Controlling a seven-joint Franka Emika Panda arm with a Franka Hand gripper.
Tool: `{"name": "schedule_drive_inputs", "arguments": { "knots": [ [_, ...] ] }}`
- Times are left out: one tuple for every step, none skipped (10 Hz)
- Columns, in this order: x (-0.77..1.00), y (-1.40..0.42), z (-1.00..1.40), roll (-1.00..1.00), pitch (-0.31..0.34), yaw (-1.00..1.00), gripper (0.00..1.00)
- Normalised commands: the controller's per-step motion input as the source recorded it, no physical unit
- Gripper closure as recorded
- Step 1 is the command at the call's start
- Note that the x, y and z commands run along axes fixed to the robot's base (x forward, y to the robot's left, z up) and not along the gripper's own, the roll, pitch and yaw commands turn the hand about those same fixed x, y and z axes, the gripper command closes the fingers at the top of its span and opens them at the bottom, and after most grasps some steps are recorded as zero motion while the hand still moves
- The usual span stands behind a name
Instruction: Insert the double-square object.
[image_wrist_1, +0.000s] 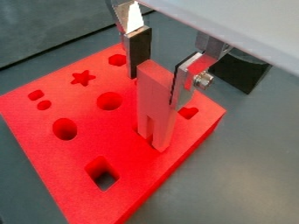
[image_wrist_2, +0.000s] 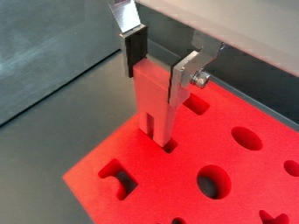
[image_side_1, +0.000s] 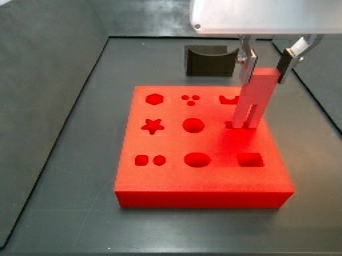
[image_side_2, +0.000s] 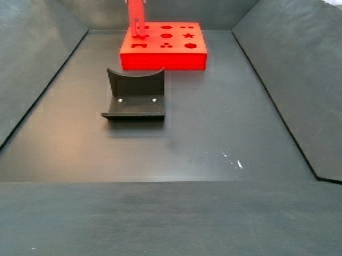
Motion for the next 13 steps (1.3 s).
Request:
{"name": "schedule_drive_inputs", "arguments": {
  "knots": [
    [0.0,-0.05,0.0,0.05,0.0,0.0,1.0],
    [-0.03,0.0,-0.01,0.08,0.0,0.0,1.0],
    [-0.09,0.0,0.0,0.07,0.0,-0.01,1.0],
    [-0.1,0.03,0.0,0.04,0.006,-0.03,1.0],
    [-0.06,0.0,0.0,0.03,0.0,-0.01,1.0],
    [-0.09,0.0,0.0,0.01,0.0,-0.01,1.0],
    [-0.1,0.0,-0.04,0.0,0.0,-0.01,1.0],
    [-0.14,0.0,-0.09,0.0,-0.004,-0.01,1.0],
    [-0.17,0.04,-0.15,0.0,-0.036,-0.01,1.0],
    [-0.12,0.0,-0.13,0.0,-0.053,0.0,1.0],
    [0.0,0.0,-0.15,0.0,-0.039,0.0,1.0],
    [0.13,0.0,-0.44,0.0,-0.06,0.0,1.0],
    [0.2,0.0,-0.69,0.02,-0.076,0.0,1.0]
  ]
}}
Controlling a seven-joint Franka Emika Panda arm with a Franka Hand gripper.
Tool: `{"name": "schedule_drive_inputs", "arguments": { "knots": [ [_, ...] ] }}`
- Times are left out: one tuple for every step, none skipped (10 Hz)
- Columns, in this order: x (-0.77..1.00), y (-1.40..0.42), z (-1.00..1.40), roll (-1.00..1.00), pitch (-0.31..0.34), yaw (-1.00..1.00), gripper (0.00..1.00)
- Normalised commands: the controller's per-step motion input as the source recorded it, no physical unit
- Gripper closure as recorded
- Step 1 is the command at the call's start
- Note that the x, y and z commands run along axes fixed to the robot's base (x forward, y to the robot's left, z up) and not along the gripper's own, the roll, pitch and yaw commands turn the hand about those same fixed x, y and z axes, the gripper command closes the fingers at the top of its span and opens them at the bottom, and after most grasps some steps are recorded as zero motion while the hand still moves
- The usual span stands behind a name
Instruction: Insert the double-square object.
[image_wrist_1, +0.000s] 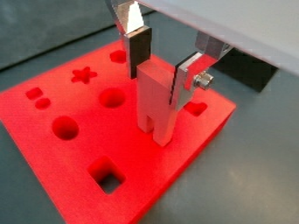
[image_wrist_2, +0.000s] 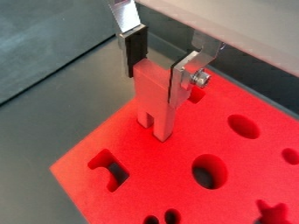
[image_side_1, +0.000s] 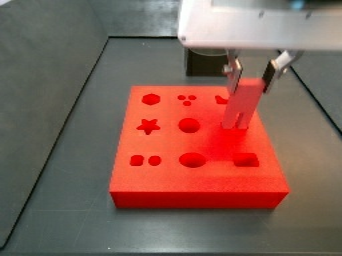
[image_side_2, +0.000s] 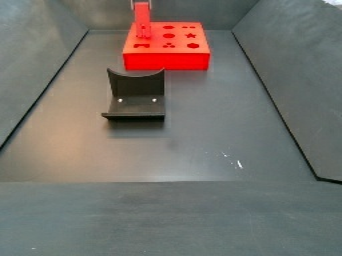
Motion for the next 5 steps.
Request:
{"name": "schedule_drive_inputs", "arguments": {
  "knots": [
    [0.18,0.0,-0.83,0.03,-0.059,0.0,1.0],
    [0.15,0.0,-0.86,0.02,-0.067,0.0,1.0],
    [0.06,0.0,-0.77,0.05,-0.074,0.0,1.0],
    [0.0,0.0,0.0,0.0,0.0,0.0,1.0],
    [0.0,0.0,0.0,0.0,0.0,0.0,1.0]
  ]
}}
